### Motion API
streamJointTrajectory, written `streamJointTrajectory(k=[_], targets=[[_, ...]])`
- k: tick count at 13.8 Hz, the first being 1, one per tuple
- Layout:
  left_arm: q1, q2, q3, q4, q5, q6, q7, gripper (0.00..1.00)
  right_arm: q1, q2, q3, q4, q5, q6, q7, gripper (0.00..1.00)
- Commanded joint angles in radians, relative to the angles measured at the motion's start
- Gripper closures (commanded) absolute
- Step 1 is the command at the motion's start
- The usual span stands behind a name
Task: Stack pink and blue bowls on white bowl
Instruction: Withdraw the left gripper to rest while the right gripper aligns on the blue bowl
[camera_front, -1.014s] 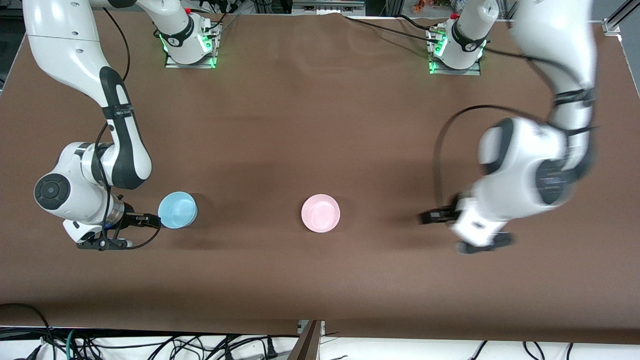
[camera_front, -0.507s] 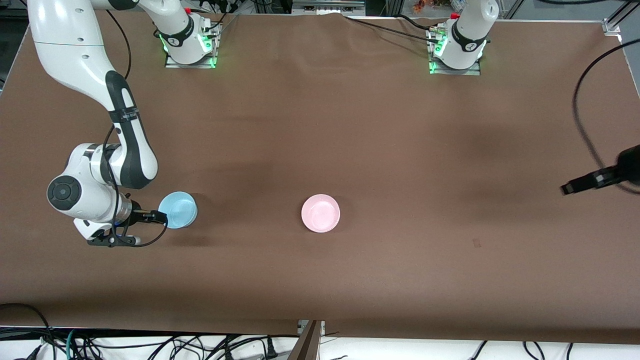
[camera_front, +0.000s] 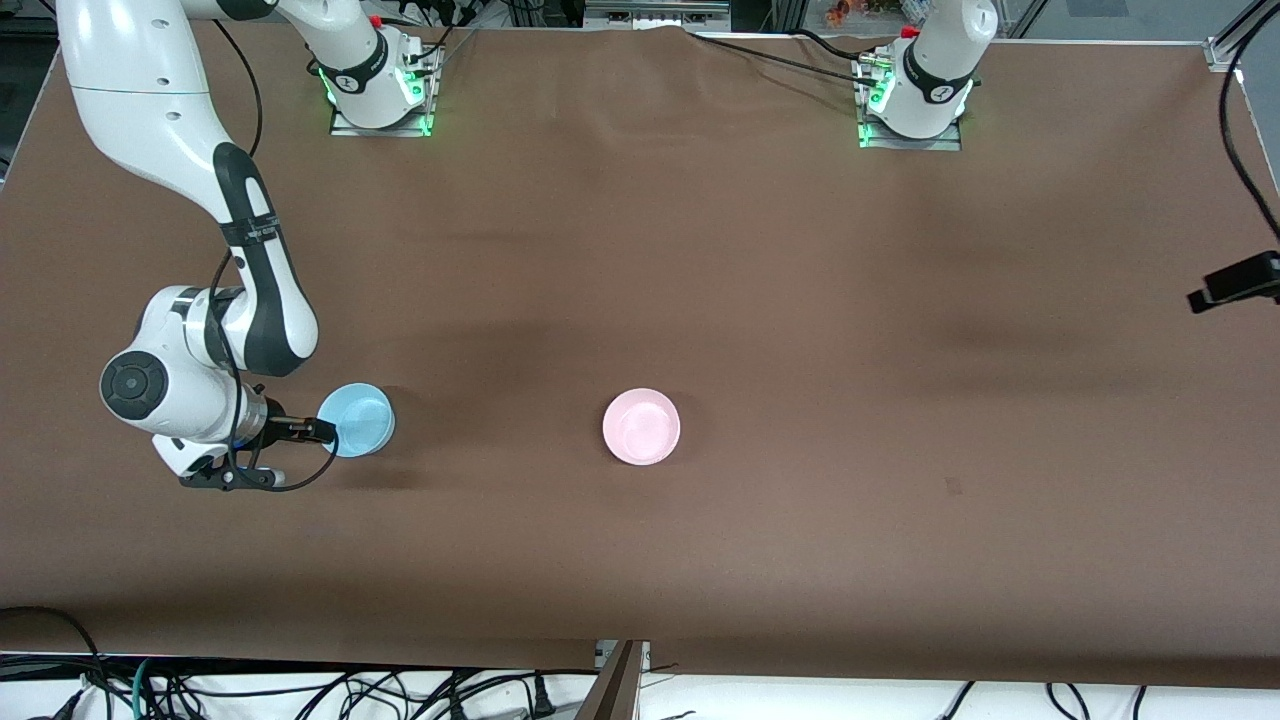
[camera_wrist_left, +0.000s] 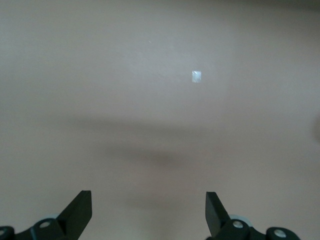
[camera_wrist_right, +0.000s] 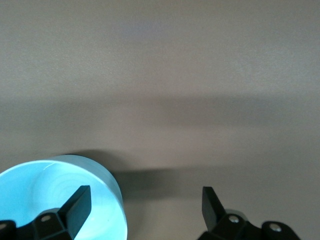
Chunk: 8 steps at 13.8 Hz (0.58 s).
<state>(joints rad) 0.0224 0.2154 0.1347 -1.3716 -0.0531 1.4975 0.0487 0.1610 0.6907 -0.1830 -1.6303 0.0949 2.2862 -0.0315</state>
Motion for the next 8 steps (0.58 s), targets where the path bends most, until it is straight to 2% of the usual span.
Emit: streamJointTrajectory(k=[1, 2, 4, 8], targets=[[0.072, -0.028, -0.154, -0.046, 0.056, 0.004, -0.048, 0.00, 0.000, -0.014, 0.002, -0.034, 0.016, 0.027, -0.019, 0.02], [0.088, -0.039, -0.185, -0.067, 0.056, 0.004, -0.071, 0.00, 0.000, -0.017, 0.002, -0.040, 0.016, 0.027, -0.019, 0.02], [0.103, -0.082, -0.193, -0.133, 0.058, 0.016, -0.063, 0.00, 0.000, -0.019, 0.002, -0.046, 0.016, 0.027, -0.019, 0.03], [0.113, -0.103, -0.204, -0.172, 0.056, 0.017, -0.066, 0.00, 0.002, -0.051, 0.017, -0.097, 0.016, 0.027, -0.019, 0.03]])
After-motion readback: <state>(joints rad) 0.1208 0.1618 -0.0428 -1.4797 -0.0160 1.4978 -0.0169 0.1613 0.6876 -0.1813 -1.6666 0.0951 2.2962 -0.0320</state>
